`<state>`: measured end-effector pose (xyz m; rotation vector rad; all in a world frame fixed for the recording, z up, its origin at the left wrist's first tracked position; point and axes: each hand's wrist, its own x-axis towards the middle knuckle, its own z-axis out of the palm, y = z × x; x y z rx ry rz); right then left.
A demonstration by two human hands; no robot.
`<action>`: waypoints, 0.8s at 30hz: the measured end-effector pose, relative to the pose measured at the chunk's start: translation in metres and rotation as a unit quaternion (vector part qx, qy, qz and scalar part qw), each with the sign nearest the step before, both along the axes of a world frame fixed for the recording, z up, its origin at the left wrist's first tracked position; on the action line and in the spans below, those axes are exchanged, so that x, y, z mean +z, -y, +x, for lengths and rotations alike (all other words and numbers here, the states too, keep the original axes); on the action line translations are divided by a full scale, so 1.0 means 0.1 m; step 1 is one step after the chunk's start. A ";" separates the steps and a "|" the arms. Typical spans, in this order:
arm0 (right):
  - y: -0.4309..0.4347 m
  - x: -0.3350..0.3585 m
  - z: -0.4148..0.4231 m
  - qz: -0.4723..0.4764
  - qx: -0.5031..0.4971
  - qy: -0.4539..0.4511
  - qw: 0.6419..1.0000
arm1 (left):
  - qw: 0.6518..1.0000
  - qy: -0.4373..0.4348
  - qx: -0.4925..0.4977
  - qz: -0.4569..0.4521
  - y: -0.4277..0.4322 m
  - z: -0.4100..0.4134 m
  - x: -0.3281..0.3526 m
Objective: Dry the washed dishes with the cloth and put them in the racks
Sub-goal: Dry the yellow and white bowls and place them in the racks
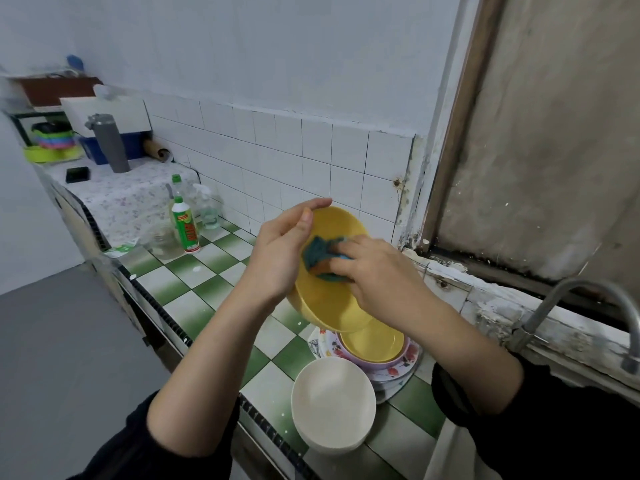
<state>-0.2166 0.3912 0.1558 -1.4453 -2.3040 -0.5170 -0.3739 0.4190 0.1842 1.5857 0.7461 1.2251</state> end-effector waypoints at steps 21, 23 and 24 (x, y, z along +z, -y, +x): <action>0.25 -0.09 -0.37 -0.085 0.042 -0.494 0.864 | 0.992 0.122 0.015 -0.005 0.33 -0.02 -0.23; 0.34 -0.06 -0.45 -0.189 0.094 -0.452 0.867 | 0.995 0.094 0.045 0.002 0.32 -0.07 -0.20; 0.37 -0.04 -0.45 -0.236 0.094 -0.390 0.885 | 0.995 0.084 0.059 -0.002 0.30 -0.11 -0.20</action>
